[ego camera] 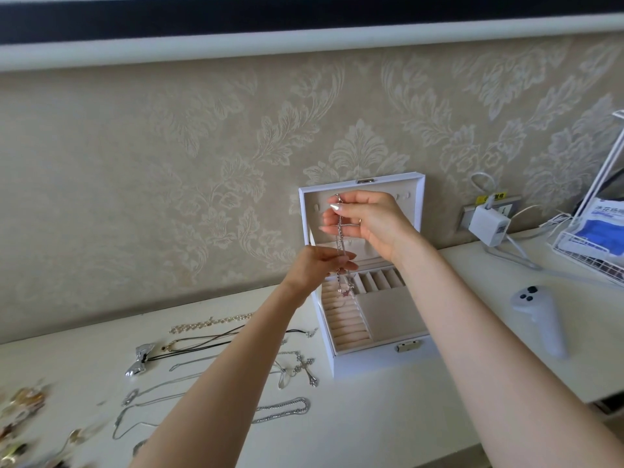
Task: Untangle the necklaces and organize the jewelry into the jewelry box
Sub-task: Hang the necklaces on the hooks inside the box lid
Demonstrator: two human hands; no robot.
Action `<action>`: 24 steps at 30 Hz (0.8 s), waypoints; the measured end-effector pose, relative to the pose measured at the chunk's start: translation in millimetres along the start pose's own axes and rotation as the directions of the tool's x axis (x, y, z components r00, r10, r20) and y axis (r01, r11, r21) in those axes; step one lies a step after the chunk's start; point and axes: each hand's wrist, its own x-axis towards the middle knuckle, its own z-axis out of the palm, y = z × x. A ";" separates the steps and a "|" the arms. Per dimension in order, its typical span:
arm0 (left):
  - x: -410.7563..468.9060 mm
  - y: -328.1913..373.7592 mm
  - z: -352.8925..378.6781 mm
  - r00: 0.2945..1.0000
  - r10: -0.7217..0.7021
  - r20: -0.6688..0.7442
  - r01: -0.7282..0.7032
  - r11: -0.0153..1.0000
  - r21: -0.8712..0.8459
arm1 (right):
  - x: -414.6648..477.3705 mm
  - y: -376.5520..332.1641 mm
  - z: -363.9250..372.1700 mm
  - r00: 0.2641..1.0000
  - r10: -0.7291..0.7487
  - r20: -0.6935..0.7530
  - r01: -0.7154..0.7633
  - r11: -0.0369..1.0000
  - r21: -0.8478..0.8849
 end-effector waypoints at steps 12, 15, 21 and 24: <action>4.3 -9.2 -7.1 0.981 -0.122 -0.152 0.123 0.992 -0.005 | -1.4 0.7 -5.4 0.992 0.112 -0.057 -0.104 0.986 0.128; 8.4 -13.4 -8.3 0.977 -0.025 -0.211 0.095 0.940 0.327 | -1.0 1.7 -7.4 0.986 0.145 -0.086 -0.132 0.982 0.135; 5.5 -12.4 -13.9 0.965 -0.159 -0.209 0.139 0.984 -0.109 | 2.3 7.0 -15.4 0.959 0.205 -0.198 -0.180 0.974 0.137; 5.7 -8.7 -19.4 0.966 -0.223 -0.134 0.152 0.902 -0.405 | 4.6 15.1 -22.7 0.933 0.266 -0.243 -0.230 0.959 0.169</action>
